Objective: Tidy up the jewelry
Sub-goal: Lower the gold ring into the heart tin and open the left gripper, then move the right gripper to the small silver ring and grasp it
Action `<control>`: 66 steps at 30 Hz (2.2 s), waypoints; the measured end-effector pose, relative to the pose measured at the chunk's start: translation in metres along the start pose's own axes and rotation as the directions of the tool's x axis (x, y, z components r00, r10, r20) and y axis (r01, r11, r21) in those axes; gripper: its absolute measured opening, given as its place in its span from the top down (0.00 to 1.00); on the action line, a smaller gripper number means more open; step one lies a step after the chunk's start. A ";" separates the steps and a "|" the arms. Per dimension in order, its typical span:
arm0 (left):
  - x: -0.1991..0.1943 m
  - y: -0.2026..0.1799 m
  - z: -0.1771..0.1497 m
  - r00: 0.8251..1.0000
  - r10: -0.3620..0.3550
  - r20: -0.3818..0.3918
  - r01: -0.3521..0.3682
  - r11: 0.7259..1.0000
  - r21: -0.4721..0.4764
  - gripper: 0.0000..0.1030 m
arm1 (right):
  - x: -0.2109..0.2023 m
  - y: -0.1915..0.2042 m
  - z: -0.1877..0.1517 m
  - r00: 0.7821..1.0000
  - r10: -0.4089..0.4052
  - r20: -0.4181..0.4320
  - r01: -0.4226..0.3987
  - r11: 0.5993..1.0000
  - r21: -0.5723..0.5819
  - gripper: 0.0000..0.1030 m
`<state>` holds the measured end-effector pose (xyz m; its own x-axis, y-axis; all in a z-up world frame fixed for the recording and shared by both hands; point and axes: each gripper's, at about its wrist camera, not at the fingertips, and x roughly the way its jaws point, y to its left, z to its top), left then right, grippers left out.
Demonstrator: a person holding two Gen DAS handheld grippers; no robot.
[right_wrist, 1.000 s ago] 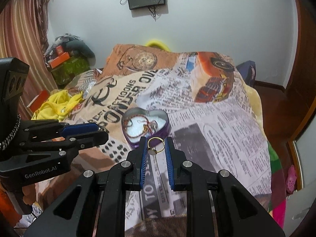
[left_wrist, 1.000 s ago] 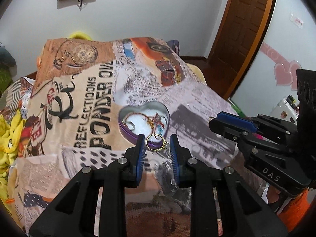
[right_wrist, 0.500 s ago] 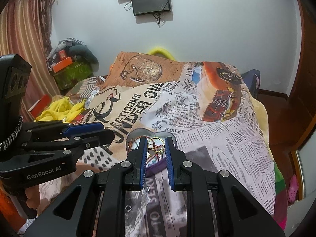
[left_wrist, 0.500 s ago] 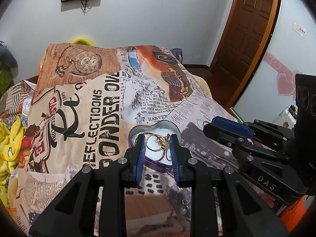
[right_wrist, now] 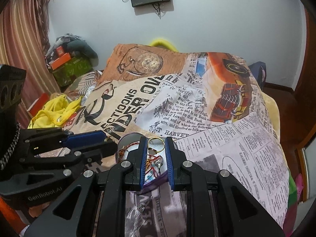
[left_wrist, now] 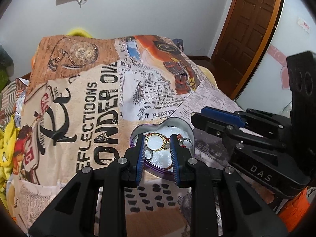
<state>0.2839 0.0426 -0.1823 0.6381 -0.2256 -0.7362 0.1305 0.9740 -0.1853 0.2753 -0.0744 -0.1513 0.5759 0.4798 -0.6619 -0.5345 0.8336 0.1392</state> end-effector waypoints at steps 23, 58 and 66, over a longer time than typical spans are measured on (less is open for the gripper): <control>0.026 0.004 -0.002 0.998 -0.003 -0.063 0.004 1.000 0.007 0.77 | 0.032 -0.008 0.003 0.991 0.057 -0.118 -0.056 0.998 0.004 0.84; -0.044 -0.005 -0.046 0.996 0.085 -0.030 -0.085 0.996 -0.019 0.66 | -0.015 0.005 -0.053 0.987 -0.042 -0.157 0.039 0.999 -0.021 0.73; -0.034 0.007 -0.061 0.995 0.076 -0.065 -0.080 0.995 -0.065 0.66 | 0.016 0.021 -0.070 0.969 -0.036 -0.244 0.017 0.997 -0.076 0.73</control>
<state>0.2169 0.0559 -0.1977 0.5957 -0.1517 -0.7888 0.0289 0.9854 -0.1677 0.2306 -0.0685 -0.2104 0.4260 0.3686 -0.8262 -0.5701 0.8185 0.0711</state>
